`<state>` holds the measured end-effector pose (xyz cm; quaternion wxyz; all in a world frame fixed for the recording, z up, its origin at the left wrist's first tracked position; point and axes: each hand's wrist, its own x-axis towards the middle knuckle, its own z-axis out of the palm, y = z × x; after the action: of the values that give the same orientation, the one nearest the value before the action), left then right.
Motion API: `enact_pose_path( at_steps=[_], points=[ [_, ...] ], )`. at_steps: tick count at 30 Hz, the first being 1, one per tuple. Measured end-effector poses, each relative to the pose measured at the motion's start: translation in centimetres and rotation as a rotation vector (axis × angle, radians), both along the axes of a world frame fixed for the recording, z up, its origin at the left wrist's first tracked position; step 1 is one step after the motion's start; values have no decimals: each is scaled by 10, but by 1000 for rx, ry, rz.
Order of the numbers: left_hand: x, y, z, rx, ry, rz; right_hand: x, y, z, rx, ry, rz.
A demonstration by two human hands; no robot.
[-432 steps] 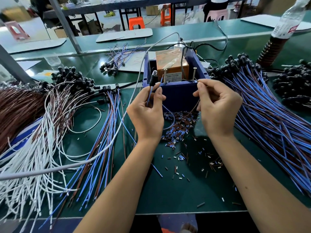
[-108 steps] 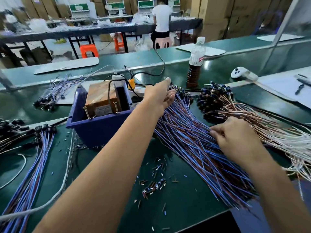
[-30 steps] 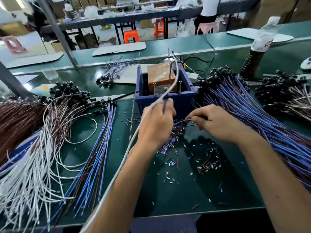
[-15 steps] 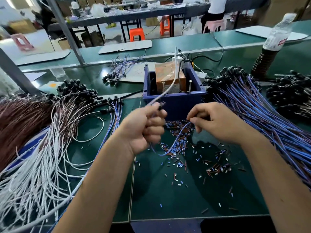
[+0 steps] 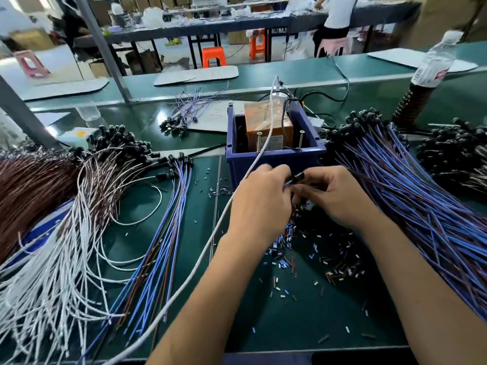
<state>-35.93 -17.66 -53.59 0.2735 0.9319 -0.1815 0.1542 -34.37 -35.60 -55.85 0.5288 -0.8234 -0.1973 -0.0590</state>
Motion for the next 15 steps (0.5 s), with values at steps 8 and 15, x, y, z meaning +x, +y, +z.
enact_pose_path(
  at_steps=[8, 15],
  points=[
    [6, 7, -18, -68, -245, -99, 0, -7, -14, 237, 48, -141],
    [11, 14, -34, -133, -253, -105, 2, -6, -21, 303, 80, -203]
  ],
)
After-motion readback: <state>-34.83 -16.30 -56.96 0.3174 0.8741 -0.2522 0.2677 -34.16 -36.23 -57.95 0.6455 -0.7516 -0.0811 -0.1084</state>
